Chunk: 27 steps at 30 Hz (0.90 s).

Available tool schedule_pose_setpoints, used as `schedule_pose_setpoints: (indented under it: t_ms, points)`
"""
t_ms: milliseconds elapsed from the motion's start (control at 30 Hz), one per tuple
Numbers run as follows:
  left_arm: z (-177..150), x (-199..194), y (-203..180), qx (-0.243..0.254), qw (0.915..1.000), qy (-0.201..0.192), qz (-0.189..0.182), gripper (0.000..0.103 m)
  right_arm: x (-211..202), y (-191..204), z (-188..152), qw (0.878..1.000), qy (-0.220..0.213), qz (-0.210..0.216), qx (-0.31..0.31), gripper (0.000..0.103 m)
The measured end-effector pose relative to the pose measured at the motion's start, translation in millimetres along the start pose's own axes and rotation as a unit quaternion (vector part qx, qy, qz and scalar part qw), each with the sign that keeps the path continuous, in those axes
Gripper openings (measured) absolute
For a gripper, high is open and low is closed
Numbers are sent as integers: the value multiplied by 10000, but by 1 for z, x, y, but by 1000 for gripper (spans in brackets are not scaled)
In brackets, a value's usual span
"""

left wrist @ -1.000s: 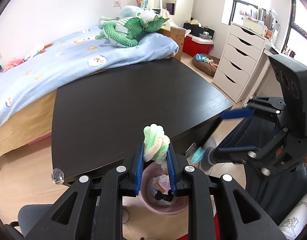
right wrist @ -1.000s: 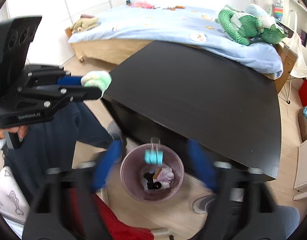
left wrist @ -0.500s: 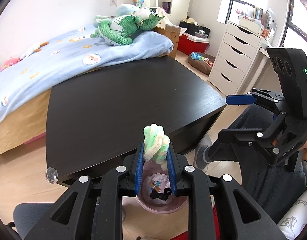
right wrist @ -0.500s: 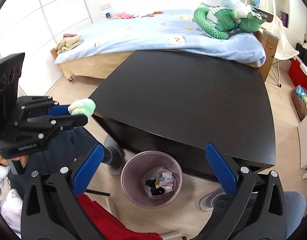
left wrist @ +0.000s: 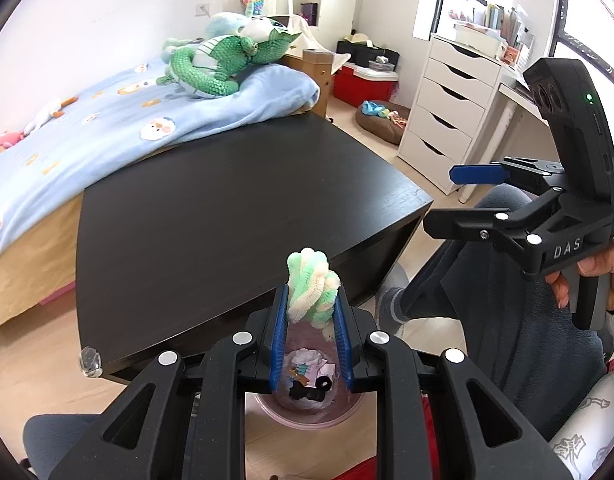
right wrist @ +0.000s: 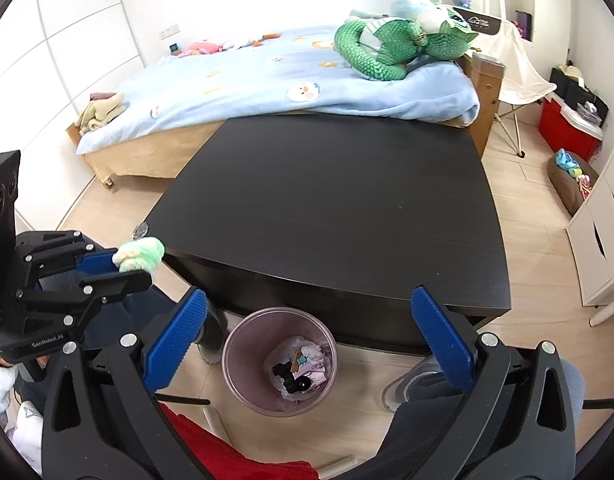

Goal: Collect trash

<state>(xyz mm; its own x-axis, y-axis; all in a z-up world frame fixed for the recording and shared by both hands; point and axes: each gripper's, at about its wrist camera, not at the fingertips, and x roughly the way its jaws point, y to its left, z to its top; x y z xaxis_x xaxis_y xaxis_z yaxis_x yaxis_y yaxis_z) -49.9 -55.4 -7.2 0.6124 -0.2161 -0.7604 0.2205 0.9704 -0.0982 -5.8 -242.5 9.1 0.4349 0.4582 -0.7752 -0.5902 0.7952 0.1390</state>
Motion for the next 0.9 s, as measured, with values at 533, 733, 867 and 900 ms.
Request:
schedule_pose_setpoints:
  t_ms: [533,733,867,900]
  points:
    - [0,5,14,-469,9989,-64,-25,95,2,-1,1,10000,11,56,51,100]
    - [0,3,26,-779,9969,-106,97,96,4,2,3,10000,17,74,7,100]
    - [4,-1,34,-882,9957,-179,206,96,2,4,7,10000,-27,50,-31,100]
    - [5,-2,36,-911,9954,-185,245,96,1,4,10,10000,-51,30,-44,100]
